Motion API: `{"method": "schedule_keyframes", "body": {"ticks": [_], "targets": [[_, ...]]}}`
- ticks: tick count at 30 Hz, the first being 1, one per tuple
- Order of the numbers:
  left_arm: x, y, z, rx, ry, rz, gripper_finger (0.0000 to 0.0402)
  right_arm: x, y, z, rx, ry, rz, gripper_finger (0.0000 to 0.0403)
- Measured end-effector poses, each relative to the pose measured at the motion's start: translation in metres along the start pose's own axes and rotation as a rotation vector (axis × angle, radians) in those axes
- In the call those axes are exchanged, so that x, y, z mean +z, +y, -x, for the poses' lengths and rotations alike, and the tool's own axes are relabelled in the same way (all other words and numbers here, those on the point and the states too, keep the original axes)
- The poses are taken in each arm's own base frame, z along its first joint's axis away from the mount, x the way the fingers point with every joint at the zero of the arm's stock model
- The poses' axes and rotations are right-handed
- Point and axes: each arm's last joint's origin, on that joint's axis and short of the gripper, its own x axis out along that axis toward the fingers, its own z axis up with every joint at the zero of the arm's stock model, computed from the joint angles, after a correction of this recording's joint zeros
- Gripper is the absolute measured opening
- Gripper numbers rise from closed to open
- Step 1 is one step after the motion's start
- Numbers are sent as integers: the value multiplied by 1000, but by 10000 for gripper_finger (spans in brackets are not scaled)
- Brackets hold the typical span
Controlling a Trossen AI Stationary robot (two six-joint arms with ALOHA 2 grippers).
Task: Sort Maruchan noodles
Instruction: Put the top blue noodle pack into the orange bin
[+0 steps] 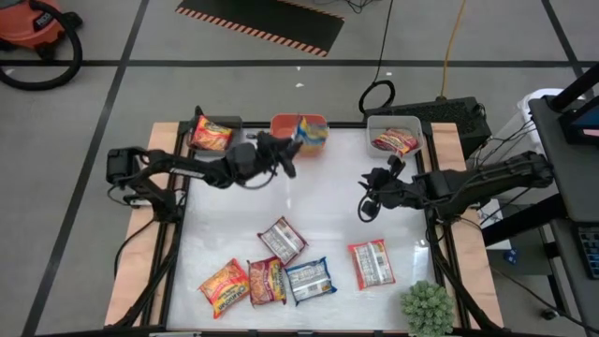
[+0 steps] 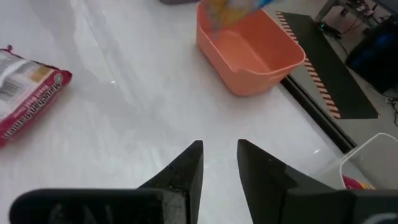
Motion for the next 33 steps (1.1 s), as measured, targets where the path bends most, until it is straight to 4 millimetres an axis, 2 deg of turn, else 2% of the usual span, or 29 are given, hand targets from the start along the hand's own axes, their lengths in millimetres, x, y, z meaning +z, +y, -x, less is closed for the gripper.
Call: {"method": "schedule_keyframes", "body": {"ticks": [7,14,19,28,33], "targets": [[21,29,-9,6,-142,188,120,-17,-3,-4,6,-10,49,91],[36,32,-11,-10,-238,218,120,-22,-7,-1,42,-24,32,91],[41,35,-18,27,-203,216,120,-24,-7,0,94,-9,13,91],[72,18,-37,38,-135,135,120,-21,-5,1,149,-22,-26,91],[70,26,-42,97,-6,97,120,-20,-4,1,158,-31,-35,91]]}}
